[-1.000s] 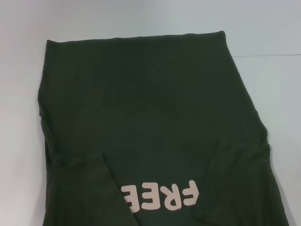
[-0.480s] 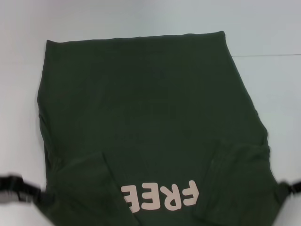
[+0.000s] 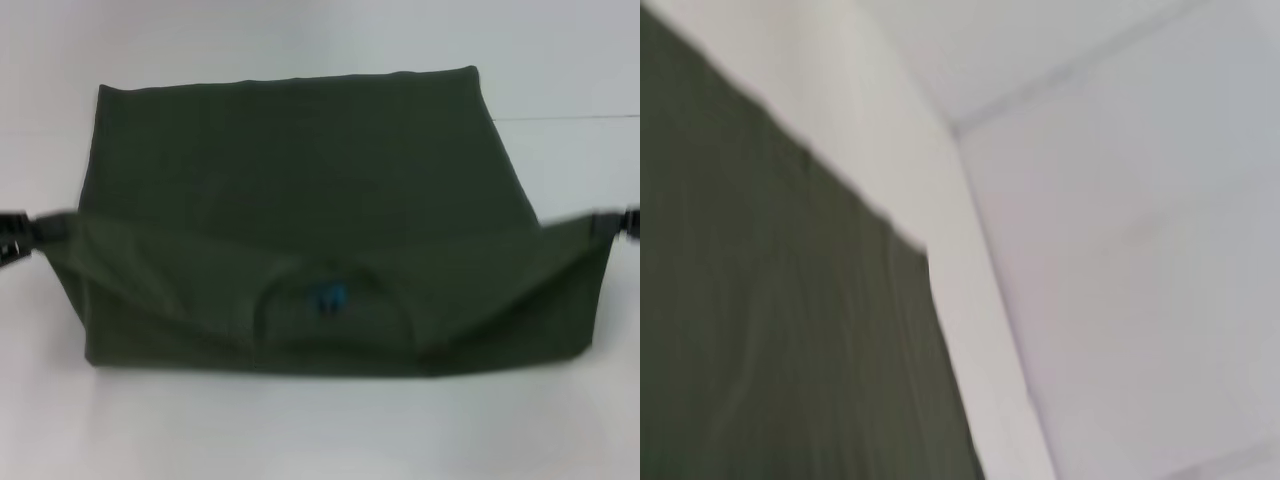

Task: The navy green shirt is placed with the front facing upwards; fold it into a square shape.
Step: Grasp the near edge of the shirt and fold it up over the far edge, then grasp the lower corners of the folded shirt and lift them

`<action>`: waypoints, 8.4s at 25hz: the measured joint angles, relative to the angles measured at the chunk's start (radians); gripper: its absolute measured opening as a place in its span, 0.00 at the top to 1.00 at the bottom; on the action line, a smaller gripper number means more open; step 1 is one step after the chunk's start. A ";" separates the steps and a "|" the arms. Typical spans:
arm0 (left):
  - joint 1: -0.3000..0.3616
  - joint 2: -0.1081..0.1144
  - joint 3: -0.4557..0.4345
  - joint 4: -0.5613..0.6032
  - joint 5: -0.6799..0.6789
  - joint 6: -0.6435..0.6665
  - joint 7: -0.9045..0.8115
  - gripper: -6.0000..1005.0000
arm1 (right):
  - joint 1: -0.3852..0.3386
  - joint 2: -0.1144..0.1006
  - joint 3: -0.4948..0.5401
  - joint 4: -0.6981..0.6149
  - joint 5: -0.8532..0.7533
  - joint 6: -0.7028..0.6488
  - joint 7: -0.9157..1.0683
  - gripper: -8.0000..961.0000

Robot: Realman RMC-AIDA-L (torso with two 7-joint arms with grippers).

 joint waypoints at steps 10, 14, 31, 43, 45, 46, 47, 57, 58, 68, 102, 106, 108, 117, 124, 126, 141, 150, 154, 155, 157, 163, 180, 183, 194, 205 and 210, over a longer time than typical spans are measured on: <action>0.042 -0.057 0.003 -0.089 -0.218 -0.276 0.096 0.94 | -0.008 0.045 -0.009 0.006 0.226 0.251 -0.028 0.93; 0.035 -0.072 0.007 -0.140 -0.257 -0.356 0.178 0.95 | 0.007 0.076 -0.010 0.006 0.229 0.330 -0.058 0.93; -0.059 -0.195 0.007 -0.198 -0.327 -0.670 0.423 0.94 | 0.048 0.165 -0.021 0.071 0.254 0.655 -0.270 0.91; -0.083 -0.210 0.020 -0.230 -0.350 -0.790 0.469 0.94 | 0.082 0.188 -0.022 0.084 0.260 0.750 -0.313 0.89; -0.089 -0.216 0.021 -0.231 -0.350 -0.803 0.484 0.94 | 0.085 0.191 -0.023 0.084 0.264 0.758 -0.321 0.89; -0.092 -0.219 0.021 -0.231 -0.350 -0.810 0.490 0.94 | 0.086 0.192 -0.023 0.084 0.265 0.762 -0.325 0.89; -0.096 -0.222 0.021 -0.231 -0.350 -0.816 0.495 0.94 | 0.088 0.193 -0.023 0.086 0.266 0.766 -0.328 0.89; -0.110 -0.250 0.022 -0.244 -0.432 -0.937 0.539 0.93 | 0.099 0.215 -0.035 0.118 0.287 0.837 -0.378 0.88; -0.114 -0.250 0.022 -0.250 -0.433 -0.952 0.541 0.93 | 0.099 0.219 -0.036 0.120 0.293 0.843 -0.386 0.88; -0.117 -0.247 0.036 -0.282 -0.487 -0.991 0.595 0.76 | 0.088 0.230 -0.038 0.122 0.330 0.845 -0.418 0.56; 0.074 -0.157 0.412 0.030 -0.077 -0.526 0.222 0.28 | -0.099 0.117 -0.165 0.109 0.347 0.505 -0.221 0.06; 0.073 -0.167 0.461 0.027 -0.077 -0.558 0.223 0.28 | -0.098 0.117 -0.165 0.109 0.347 0.510 -0.221 0.06; 0.073 -0.171 0.476 0.027 -0.076 -0.571 0.223 0.28 | -0.097 0.117 -0.165 0.109 0.347 0.513 -0.221 0.06; 0.064 -0.174 0.487 0.026 -0.077 -0.584 0.212 0.28 | -0.097 0.118 -0.168 0.109 0.347 0.525 -0.221 0.06; 0.060 -0.175 0.494 0.027 -0.058 -0.604 0.213 0.38 | -0.094 0.119 -0.189 0.110 0.347 0.536 -0.221 0.06; 0.058 -0.175 0.506 0.026 -0.052 -0.607 0.213 0.45 | -0.091 0.120 -0.191 0.110 0.347 0.537 -0.219 0.06; 0.050 -0.171 0.520 0.030 -0.043 -0.597 0.211 0.93 | -0.050 0.027 -0.426 -0.072 0.225 0.450 0.158 0.06; 0.046 -0.169 0.520 0.030 -0.040 -0.588 0.209 0.94 | 0.115 -0.032 -0.449 -0.100 -0.186 0.354 0.450 0.07; 0.046 -0.169 0.516 0.033 -0.040 -0.573 0.208 0.94 | 0.142 -0.012 -0.457 -0.058 -0.235 0.365 0.456 0.06; 0.046 -0.169 0.514 0.033 -0.040 -0.573 0.208 0.94 | 0.144 -0.007 -0.457 -0.050 -0.236 0.371 0.454 0.06; 0.046 -0.169 0.514 0.033 -0.040 -0.573 0.210 0.94 | 0.146 0.005 -0.457 -0.044 -0.234 0.383 0.451 0.06; 0.037 -0.169 0.516 0.030 -0.040 -0.576 0.210 0.94 | 0.152 0.036 -0.458 -0.042 -0.231 0.407 0.448 0.07; 0.037 -0.166 0.514 0.028 -0.041 -0.581 0.206 0.94 | 0.170 0.083 -0.460 0.018 -0.232 0.478 0.435 0.07; 0.036 -0.166 0.515 0.028 -0.041 -0.581 0.206 0.94 | 0.175 0.088 -0.460 0.020 -0.234 0.482 0.435 0.14; 0.035 -0.166 0.515 0.027 -0.045 -0.581 0.206 0.94 | 0.180 0.088 -0.485 0.022 -0.240 0.492 0.436 0.37; 0.032 -0.161 0.514 0.029 -0.036 -0.569 0.172 0.94 | 0.173 0.089 -0.489 0.027 -0.240 0.493 0.424 0.92; 0.023 -0.148 0.506 0.035 0.015 -0.528 0.127 0.94 | 0.169 0.084 -0.488 0.028 -0.238 0.478 0.398 0.93</action>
